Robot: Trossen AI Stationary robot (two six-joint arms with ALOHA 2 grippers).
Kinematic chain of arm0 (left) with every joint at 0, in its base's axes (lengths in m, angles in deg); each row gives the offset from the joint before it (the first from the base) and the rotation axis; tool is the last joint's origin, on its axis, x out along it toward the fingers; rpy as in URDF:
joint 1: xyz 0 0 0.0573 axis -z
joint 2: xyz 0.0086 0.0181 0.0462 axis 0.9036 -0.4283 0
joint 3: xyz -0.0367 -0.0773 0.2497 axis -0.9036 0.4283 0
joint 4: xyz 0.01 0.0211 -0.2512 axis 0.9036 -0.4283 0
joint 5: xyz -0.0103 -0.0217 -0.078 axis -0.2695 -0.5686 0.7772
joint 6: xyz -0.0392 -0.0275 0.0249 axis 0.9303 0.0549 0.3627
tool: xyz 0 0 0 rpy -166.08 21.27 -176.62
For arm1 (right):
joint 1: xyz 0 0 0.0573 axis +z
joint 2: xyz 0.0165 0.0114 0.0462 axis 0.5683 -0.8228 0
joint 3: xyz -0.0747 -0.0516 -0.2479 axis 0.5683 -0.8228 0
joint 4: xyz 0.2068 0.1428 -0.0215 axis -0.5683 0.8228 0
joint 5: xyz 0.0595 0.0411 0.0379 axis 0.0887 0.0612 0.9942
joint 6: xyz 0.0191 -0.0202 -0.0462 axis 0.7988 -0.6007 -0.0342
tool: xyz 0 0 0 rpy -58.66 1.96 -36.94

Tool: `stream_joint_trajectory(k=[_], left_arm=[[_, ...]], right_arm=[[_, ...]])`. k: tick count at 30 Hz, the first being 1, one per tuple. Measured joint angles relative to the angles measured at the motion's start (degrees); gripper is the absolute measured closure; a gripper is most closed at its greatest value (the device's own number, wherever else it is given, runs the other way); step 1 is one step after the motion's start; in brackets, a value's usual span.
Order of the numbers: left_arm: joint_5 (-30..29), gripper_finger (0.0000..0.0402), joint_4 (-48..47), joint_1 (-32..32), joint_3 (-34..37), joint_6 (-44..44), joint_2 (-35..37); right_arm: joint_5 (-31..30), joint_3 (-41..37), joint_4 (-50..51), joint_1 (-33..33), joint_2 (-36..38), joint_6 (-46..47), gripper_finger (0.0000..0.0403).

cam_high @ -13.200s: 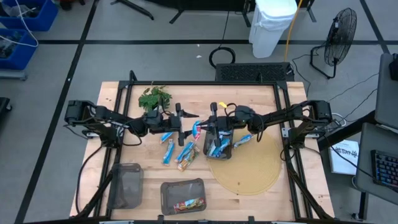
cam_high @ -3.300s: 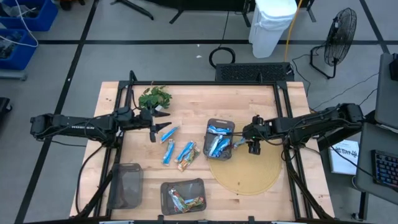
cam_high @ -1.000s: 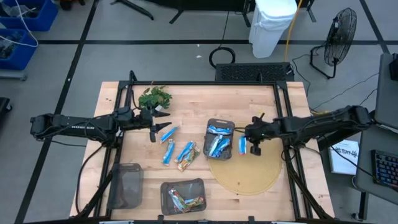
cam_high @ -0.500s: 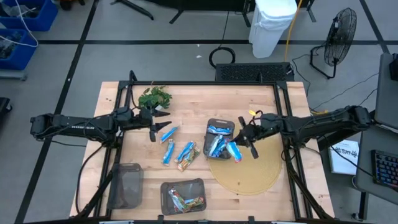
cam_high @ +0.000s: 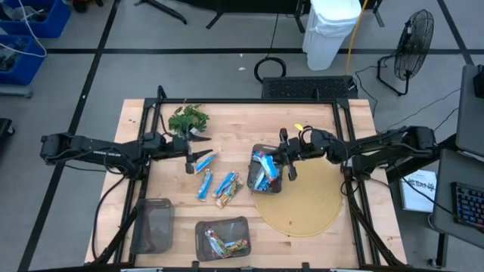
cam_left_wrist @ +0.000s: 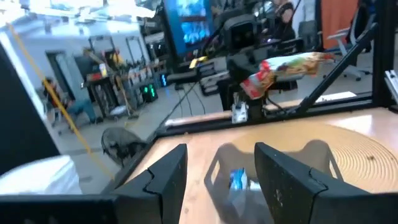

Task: Pick and place Granola Bars by type
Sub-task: Put the red granola bar into the bottom right black bin

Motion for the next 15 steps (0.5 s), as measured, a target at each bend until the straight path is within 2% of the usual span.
stream_joint_trajectory(k=[3, 5, 10, 15], left_arm=[[-1.20, 0.0204, 4.32, 1.68, -1.75, -2.60, -4.85], [-4.55, 0.0192, 3.21, 2.99, -4.51, -4.62, -8.18], [-12.77, 0.0146, -4.22, 6.03, -14.87, -12.34, -17.25], [-14.64, 0.0117, -11.32, 9.85, -24.29, -21.43, -25.43]], right_arm=[[0.01, 0.00, -3.43, -0.44, -1.88, 0.22, 0.0403], [0.03, 0.00, -4.95, -0.74, -2.81, 0.23, 0.0403], [0.05, 0.00, -5.60, -1.76, -3.71, 0.85, 0.0403], [0.05, 0.00, -5.66, -2.63, -3.92, 2.39, 0.0403]])
